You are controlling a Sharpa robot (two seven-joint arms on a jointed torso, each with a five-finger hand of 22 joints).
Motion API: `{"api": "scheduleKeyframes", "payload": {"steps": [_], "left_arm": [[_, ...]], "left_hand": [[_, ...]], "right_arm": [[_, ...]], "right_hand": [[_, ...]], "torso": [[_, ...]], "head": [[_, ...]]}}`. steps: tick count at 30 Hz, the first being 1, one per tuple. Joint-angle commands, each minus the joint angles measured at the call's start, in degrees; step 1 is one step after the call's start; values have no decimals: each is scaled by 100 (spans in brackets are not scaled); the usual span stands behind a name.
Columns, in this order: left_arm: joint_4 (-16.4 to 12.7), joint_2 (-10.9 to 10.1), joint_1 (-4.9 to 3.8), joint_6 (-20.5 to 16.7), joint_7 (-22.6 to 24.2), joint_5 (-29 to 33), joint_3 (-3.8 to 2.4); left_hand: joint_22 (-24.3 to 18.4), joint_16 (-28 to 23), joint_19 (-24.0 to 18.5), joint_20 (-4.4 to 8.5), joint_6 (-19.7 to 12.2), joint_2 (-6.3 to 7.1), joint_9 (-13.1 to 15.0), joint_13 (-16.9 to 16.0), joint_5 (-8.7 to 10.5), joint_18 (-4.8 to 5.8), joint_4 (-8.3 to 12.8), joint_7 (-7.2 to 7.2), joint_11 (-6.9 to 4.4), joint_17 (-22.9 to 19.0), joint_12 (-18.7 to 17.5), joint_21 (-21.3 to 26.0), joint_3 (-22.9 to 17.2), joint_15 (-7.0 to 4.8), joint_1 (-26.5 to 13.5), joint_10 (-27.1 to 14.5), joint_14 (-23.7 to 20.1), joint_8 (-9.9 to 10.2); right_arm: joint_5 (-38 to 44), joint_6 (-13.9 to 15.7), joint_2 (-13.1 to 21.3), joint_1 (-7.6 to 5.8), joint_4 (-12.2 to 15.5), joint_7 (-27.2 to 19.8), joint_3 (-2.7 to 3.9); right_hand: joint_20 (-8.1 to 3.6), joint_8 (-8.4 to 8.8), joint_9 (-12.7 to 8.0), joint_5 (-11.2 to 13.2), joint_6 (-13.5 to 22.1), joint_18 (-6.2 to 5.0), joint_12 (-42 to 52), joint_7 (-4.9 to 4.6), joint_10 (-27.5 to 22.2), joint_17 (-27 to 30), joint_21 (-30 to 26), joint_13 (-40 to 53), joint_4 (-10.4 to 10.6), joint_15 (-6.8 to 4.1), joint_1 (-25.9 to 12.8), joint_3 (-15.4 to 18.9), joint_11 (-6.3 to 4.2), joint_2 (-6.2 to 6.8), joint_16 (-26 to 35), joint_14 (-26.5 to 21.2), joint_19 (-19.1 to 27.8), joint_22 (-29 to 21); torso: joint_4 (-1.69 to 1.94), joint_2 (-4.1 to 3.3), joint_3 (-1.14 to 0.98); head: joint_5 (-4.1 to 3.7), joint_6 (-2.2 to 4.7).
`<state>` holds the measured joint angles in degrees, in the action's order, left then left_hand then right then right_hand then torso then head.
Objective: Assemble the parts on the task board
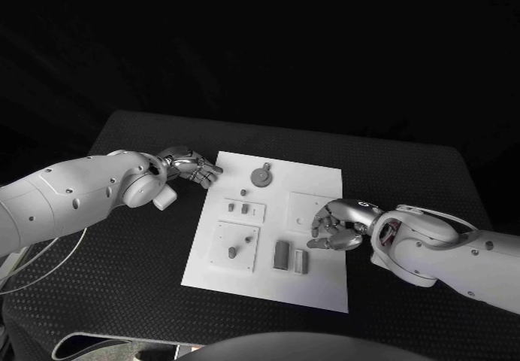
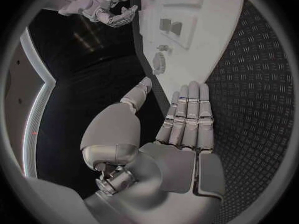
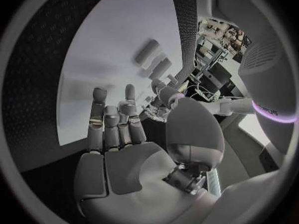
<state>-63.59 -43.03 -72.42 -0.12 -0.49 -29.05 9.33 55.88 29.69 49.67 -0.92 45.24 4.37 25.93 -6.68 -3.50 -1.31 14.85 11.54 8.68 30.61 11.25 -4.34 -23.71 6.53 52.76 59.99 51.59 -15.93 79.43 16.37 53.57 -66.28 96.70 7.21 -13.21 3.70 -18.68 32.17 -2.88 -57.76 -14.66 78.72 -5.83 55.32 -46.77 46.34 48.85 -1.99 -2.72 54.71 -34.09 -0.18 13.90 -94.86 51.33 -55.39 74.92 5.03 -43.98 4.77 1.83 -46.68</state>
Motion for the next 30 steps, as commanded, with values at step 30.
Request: {"api": "scheduleKeyframes", "payload": {"steps": [30], "left_arm": [[-73,13,33,144,-104,-54,25]], "left_hand": [[-9,-30,-35,2,-33,-5,-7,-9,36,9,42,42,6,15,39,27,20,6,2,-45,-5,-26]], "right_arm": [[-265,-1063,-473,303,80,1932,-2]], "right_hand": [[-364,-352,372,-20,-938,-34,301,442,1456,-86,32,1073,566,-470,-1058,205,-456,-116,-70,922,-625,22]], "torso": [[23,8,11]], "head": [[-106,-41]]}}
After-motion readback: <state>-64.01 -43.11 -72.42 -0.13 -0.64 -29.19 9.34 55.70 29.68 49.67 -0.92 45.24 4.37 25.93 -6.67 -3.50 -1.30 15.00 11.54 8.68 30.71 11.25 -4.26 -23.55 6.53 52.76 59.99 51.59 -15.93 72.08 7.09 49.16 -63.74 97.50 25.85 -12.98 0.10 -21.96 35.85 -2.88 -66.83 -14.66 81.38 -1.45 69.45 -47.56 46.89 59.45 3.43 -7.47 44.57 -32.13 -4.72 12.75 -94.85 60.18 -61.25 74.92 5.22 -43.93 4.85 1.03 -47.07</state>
